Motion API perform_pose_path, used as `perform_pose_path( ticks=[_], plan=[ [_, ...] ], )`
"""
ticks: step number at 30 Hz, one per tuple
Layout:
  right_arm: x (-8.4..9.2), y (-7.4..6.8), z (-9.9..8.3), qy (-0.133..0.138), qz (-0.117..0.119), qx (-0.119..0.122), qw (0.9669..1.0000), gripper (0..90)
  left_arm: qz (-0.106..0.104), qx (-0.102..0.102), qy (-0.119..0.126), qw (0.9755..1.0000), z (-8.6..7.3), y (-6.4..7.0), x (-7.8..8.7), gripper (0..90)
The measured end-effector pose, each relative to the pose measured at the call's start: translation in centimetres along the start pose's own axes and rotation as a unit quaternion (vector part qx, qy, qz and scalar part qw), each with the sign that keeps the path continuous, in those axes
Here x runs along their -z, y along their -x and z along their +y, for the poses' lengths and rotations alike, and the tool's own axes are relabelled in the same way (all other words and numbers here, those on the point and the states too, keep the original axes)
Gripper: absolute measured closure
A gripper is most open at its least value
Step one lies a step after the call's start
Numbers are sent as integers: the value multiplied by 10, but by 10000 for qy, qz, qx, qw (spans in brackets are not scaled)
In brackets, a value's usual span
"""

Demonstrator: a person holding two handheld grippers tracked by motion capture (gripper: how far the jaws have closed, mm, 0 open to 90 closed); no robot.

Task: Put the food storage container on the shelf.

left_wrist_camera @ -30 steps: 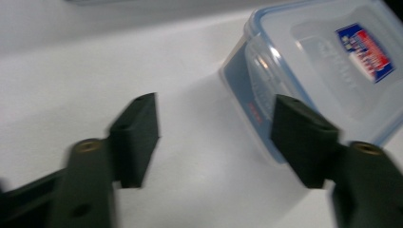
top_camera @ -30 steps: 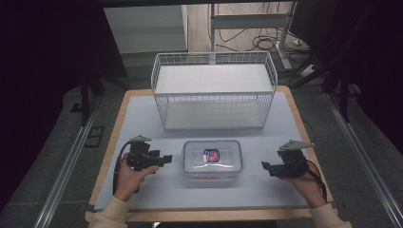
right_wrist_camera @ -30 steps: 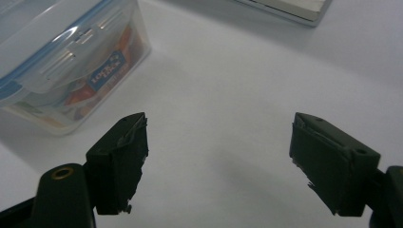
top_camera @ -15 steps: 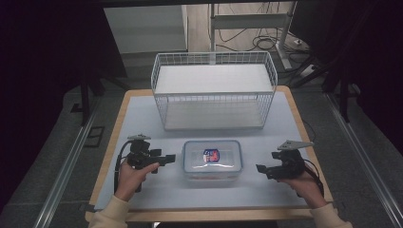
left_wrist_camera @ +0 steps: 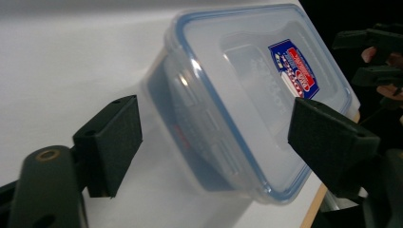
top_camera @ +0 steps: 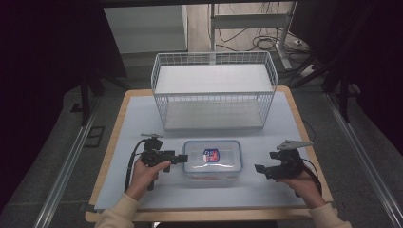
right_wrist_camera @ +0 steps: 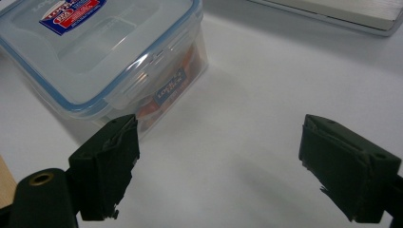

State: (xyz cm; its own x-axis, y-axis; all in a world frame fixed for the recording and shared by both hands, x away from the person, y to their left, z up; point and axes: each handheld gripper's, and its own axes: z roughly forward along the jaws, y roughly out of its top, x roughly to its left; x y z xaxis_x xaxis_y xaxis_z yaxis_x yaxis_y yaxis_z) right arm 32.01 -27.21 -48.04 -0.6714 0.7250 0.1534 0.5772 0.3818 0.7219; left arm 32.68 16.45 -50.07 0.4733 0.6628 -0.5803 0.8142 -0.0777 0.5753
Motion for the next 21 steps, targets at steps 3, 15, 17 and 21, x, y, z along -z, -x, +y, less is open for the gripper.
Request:
perform_pose_path(
  ticks=[3, 15, 17, 21],
  plan=[
    [-1, 0, 0, -27, -24, 20, 10000, 132, -90, 22, -99, 9999, 2, -1, -7, 197],
    [-2, 1, -1, -78, -79, 30, 9999, 132, -495, 202, -202, 9984, 2, -5, -22, 228],
    [-3, 0, -1, -88, -122, 19, 9999, 132, -499, 200, -252, 9982, 1, -5, -23, 237],
    [-4, 0, 1, -84, -90, 24, 9999, 132, -541, 244, -241, 9979, 0, -6, -24, 237]
  ],
)
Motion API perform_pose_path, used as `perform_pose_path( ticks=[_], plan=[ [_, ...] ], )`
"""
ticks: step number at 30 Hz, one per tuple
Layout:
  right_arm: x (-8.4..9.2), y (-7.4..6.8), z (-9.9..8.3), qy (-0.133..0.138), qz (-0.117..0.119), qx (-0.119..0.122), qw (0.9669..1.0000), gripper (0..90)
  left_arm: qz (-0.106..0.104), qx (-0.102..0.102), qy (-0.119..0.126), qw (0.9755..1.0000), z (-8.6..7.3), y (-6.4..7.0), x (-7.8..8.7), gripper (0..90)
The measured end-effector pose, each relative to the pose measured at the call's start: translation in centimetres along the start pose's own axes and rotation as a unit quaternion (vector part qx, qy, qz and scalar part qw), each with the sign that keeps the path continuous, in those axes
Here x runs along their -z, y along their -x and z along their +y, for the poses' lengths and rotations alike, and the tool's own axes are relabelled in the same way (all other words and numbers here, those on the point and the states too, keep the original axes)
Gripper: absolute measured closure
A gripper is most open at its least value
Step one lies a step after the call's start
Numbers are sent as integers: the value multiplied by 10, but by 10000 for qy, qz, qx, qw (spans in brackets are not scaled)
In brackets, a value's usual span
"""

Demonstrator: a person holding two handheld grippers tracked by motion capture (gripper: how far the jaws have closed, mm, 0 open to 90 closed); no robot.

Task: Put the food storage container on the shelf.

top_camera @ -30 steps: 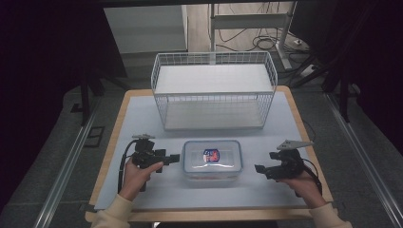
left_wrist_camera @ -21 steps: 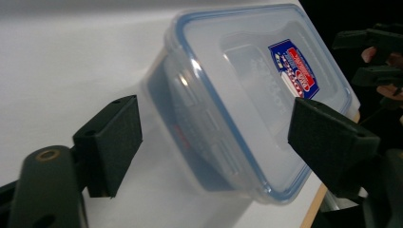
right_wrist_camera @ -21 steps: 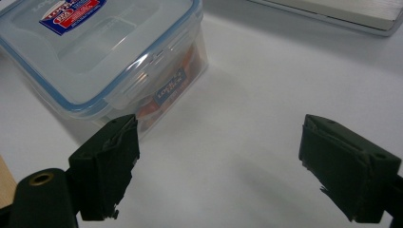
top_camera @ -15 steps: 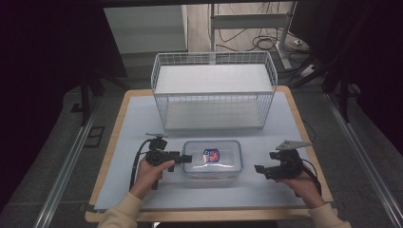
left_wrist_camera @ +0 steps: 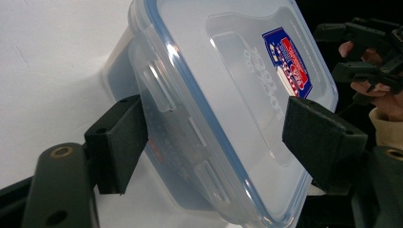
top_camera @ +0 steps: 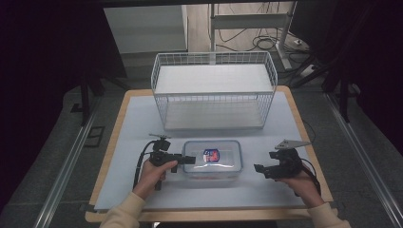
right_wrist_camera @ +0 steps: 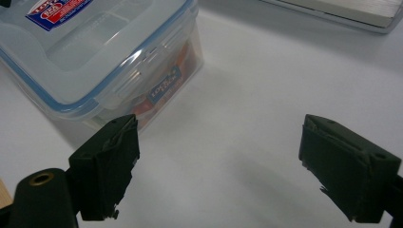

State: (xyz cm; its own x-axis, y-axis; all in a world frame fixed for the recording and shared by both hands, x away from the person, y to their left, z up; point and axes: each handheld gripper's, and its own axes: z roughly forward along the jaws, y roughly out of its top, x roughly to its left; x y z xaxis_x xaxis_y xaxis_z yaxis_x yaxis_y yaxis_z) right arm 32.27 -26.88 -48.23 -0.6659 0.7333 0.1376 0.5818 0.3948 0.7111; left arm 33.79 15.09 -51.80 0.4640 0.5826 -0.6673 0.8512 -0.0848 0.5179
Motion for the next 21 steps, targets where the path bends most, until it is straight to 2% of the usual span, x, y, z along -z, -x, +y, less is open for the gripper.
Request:
perform_pose_path(
  ticks=[4, 10, 11, 14, 16, 21],
  plan=[
    [-3, -2, 2, -23, 63, 2, 10000, 132, -20, 19, 29, 10000, 0, -1, 2, 276],
    [-8, -10, 11, -39, 319, -14, 9995, 132, -72, 98, 47, 9999, 0, -3, 4, 306],
    [-12, -12, 18, -56, 493, -112, 9987, 134, -111, 128, 46, 9998, 0, -4, 4, 311],
    [-22, -14, 30, -74, 818, -371, 9959, 147, -132, 142, 57, 9998, 0, -5, 4, 320],
    [-26, -16, 33, -137, 896, -432, 9949, 147, -139, 136, 58, 9998, 0, -6, 5, 322],
    [-51, -15, 41, -416, 1289, -915, 9865, 152, -133, 135, 66, 9998, 0, -5, 5, 322]
  ],
)
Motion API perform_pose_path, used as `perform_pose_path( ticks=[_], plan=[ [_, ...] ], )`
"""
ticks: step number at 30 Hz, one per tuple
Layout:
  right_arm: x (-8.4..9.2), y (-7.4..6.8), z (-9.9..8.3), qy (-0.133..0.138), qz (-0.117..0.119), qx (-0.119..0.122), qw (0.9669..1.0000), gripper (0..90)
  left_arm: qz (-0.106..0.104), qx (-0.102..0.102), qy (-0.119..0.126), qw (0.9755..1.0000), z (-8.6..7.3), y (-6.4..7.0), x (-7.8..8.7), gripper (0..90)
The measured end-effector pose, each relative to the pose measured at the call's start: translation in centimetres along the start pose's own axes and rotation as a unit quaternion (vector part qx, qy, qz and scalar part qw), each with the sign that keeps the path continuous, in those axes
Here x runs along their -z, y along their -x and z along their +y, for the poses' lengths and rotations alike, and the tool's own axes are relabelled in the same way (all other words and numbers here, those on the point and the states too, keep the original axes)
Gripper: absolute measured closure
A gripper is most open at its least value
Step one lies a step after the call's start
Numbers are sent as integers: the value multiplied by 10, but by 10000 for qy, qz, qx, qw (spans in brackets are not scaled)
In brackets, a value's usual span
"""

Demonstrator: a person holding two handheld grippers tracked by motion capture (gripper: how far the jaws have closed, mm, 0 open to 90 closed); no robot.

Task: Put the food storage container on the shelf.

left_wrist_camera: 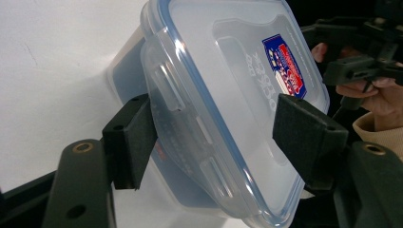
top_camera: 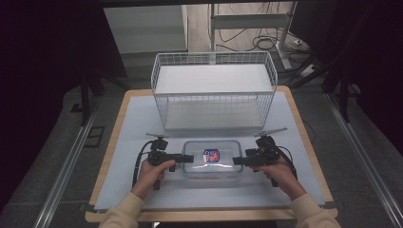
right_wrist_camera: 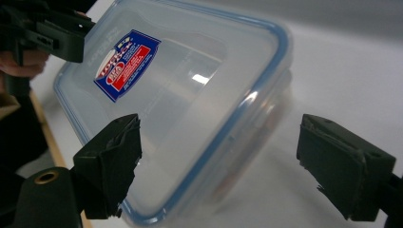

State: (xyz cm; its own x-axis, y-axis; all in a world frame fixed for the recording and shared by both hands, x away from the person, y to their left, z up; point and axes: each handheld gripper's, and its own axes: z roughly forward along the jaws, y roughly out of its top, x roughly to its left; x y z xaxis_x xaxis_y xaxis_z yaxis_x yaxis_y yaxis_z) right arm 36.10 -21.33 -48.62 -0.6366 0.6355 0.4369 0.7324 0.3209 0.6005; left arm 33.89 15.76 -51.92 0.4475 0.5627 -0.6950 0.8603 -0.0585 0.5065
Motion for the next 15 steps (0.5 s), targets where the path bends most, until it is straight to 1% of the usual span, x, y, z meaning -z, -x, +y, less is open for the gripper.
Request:
perform_pose_path(
  ticks=[2, 3, 4, 6, 11, 15],
  plan=[
    [-6, 3, 1, -58, 145, -137, 9998, 154, 1, -2, 1, 10000, 0, 0, 0, 321],
    [-6, 3, 1, -58, 145, -137, 9998, 154, 1, -2, 1, 10000, 0, 0, 0, 321],
    [-10, 5, 2, -84, 258, -234, 9994, 153, 1, -5, 3, 10000, 0, 0, 0, 321],
    [-12, 8, 3, -95, 396, -376, 9985, 154, 1, -4, 5, 10000, 0, 0, 0, 321],
    [-18, 10, 4, -131, 564, -547, 9968, 158, 14, -3, 16, 10000, 0, 0, 0, 321],
    [-19, 10, 4, -145, 550, -619, 9965, 157, 21, -5, 33, 10000, 0, 1, 0, 320]
  ],
)
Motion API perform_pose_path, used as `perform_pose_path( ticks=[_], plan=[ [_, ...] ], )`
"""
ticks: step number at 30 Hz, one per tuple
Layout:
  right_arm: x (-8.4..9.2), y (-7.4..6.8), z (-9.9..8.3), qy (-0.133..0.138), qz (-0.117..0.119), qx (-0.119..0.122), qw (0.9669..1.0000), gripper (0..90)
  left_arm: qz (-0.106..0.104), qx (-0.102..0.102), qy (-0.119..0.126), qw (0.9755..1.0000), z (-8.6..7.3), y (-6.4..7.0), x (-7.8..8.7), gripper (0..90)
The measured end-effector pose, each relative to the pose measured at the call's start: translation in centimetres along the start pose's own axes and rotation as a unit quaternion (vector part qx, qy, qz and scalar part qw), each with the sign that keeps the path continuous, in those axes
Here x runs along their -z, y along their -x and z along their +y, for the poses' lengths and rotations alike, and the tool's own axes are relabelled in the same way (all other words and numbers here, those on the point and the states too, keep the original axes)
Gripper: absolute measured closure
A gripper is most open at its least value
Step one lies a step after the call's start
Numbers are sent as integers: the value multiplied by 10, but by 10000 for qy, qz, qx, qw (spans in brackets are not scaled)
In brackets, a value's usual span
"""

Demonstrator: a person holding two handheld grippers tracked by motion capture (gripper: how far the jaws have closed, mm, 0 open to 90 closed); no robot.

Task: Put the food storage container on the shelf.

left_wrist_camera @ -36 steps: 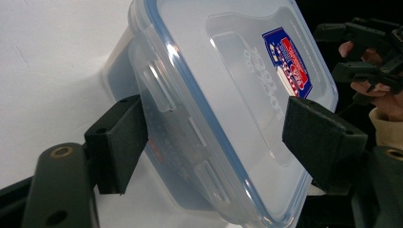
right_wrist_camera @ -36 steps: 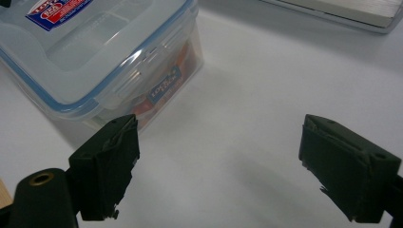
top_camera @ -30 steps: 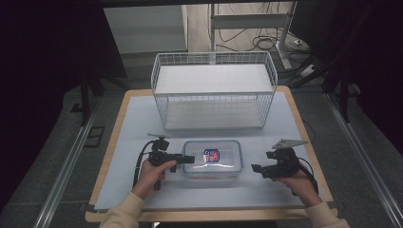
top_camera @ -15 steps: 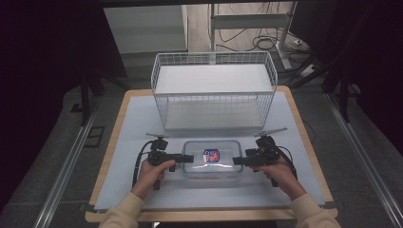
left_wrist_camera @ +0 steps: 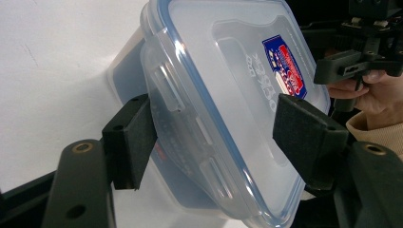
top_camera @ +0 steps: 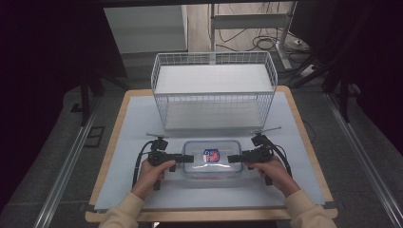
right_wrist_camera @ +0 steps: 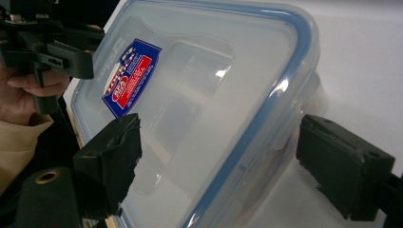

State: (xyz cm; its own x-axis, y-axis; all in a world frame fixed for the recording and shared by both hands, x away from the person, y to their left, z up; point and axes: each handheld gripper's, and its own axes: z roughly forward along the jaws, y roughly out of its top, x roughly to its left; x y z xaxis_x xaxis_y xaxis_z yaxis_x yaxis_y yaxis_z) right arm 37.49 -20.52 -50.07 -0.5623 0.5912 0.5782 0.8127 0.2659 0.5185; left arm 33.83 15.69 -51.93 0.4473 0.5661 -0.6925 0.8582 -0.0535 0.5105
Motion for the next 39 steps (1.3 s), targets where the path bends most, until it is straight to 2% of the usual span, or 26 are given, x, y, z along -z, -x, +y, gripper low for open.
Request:
perform_pose_path(
  ticks=[3, 13, 18, 24, 30, 39],
  plan=[
    [1, 0, 0, -19, 13, -127, 9999, 181, 7, -8, 8, 10000, 0, 0, 0, 320],
    [11, 1, -4, 52, 86, -30, 9999, 315, 35, -29, 82, 10000, -4, 2, 1, 324],
    [14, -1, -5, 116, 82, -40, 9999, 339, 94, -82, 166, 9998, -6, 6, 2, 328],
    [20, -2, -9, 243, 133, -19, 9996, 410, 148, -235, 385, 9989, -15, 13, 7, 365],
    [23, -7, -13, 328, 75, 80, 9994, 436, 242, -398, 454, 9979, -19, 19, 9, 373],
    [28, -7, -17, 407, 195, 86, 9989, 489, 297, -592, 532, 9964, -25, 24, 12, 394]
  ],
)
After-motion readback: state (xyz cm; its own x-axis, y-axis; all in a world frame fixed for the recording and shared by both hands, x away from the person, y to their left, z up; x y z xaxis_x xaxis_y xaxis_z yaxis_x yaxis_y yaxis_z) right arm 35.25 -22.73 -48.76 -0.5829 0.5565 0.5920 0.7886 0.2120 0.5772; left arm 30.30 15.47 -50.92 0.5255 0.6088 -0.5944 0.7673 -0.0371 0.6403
